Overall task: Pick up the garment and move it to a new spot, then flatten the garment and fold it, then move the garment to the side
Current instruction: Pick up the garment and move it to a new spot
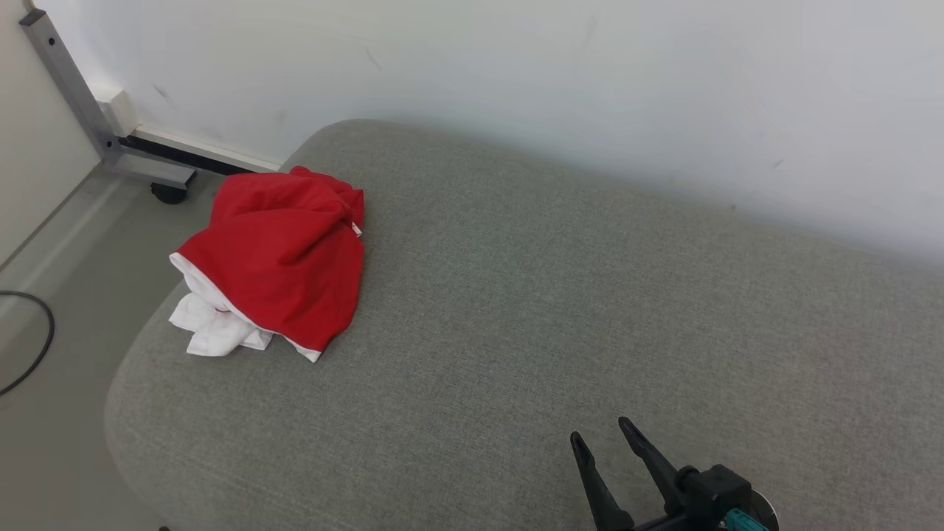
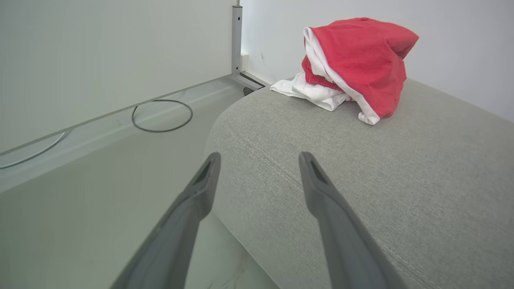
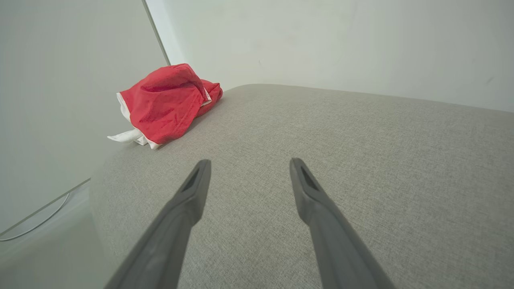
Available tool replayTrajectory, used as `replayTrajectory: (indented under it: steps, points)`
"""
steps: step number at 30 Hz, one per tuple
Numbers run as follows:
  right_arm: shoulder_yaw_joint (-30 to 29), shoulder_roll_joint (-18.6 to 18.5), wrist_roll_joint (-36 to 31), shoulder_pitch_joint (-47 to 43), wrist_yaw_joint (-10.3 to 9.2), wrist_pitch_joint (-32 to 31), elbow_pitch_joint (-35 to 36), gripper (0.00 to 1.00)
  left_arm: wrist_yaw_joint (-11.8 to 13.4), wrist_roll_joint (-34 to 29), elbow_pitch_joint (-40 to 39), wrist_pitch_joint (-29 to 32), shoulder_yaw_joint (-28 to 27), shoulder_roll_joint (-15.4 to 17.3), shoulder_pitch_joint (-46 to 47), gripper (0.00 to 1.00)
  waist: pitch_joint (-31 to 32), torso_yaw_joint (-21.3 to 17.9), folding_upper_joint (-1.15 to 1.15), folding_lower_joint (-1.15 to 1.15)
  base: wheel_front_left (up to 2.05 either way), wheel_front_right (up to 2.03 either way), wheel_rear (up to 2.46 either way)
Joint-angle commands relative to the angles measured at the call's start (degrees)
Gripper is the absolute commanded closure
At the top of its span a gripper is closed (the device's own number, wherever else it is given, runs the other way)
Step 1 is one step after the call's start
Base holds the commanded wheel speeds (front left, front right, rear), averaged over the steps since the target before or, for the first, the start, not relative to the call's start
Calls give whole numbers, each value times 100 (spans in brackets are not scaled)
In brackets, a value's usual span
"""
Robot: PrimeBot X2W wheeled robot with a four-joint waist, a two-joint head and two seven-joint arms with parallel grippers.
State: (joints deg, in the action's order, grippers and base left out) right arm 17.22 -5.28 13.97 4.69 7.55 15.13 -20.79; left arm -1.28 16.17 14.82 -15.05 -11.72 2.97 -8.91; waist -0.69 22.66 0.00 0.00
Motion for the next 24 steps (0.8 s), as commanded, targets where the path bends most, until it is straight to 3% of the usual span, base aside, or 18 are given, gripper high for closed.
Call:
replayTrajectory:
  steps: [1,8,14,19,24]
  points:
    - [18,-70,20,35,-12,2,2,0,-64,-32,22,-19,-47,-13,132,0,-130,-98,0,0,0,0,0]
    - [41,-338,39,115,-12,2,66,0,-339,-196,300,-19,-266,114,653,0,-498,-451,0,0,0,0,0]
    - [33,-653,23,260,-12,2,269,0,-552,-387,683,-20,-167,737,1700,0,-1065,-678,0,0,0,0,0]
    - [24,-875,42,379,-12,2,433,0,-619,-466,1119,32,466,1412,2899,0,-1482,-750,0,0,0,0,0]
    - [124,-1041,95,481,-12,2,513,0,-610,-151,1519,328,1596,2021,4140,0,-1805,-839,0,0,0,0,0]
